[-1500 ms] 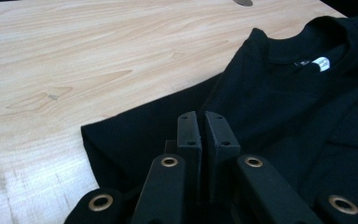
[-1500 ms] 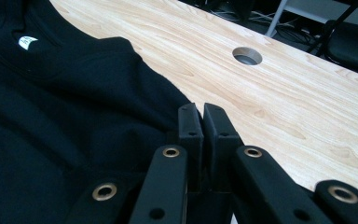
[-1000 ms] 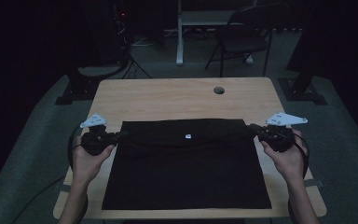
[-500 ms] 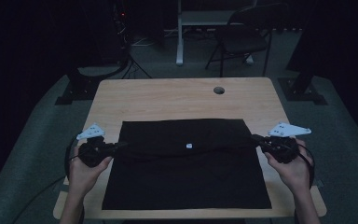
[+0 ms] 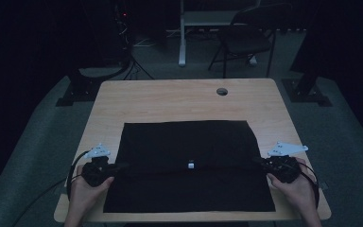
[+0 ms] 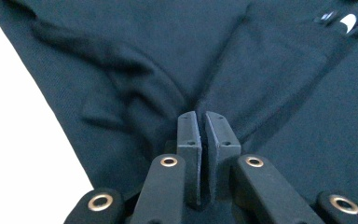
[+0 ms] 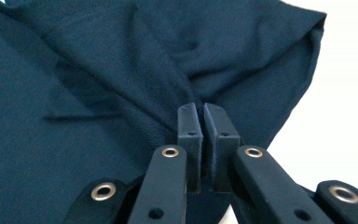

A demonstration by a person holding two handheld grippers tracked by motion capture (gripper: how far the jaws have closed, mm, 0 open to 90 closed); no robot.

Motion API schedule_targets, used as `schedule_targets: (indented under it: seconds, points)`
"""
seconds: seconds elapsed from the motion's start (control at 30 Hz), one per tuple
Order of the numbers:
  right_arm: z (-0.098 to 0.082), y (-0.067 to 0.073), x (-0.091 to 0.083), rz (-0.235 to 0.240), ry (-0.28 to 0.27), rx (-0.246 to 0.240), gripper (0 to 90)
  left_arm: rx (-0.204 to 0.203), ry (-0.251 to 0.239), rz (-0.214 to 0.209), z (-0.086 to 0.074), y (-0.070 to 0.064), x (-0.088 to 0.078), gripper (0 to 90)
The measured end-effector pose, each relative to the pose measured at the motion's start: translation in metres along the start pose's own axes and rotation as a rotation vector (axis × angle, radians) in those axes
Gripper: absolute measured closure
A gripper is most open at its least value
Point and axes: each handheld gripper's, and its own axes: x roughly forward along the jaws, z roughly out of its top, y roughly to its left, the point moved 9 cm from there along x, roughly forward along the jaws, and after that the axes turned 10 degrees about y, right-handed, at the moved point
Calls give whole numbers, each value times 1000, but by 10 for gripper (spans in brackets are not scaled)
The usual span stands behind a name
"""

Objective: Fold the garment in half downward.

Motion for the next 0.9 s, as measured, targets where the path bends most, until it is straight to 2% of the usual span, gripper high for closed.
schedule_targets:
  seconds: [0.1,0.23,0.33,0.47,0.67,0.73,0.9]
  points:
    - [-9,7,2,13,40,-13,857,20,39,14,-8,-4,5,857]
    - [-19,12,14,26,100,-26,855,22,50,26,-12,-5,9,853]
    - [-19,12,15,37,99,-13,854,19,49,26,-12,-4,11,848]
    - [-18,12,17,27,106,-25,850,15,31,27,-13,-3,12,841]
    - [-14,8,21,31,80,-6,848,19,25,72,-8,0,14,833]
    - [-10,5,24,32,70,3,847,8,19,83,-4,4,16,829]
    - [-1,-4,31,8,72,-3,845,-8,15,92,4,12,21,826]
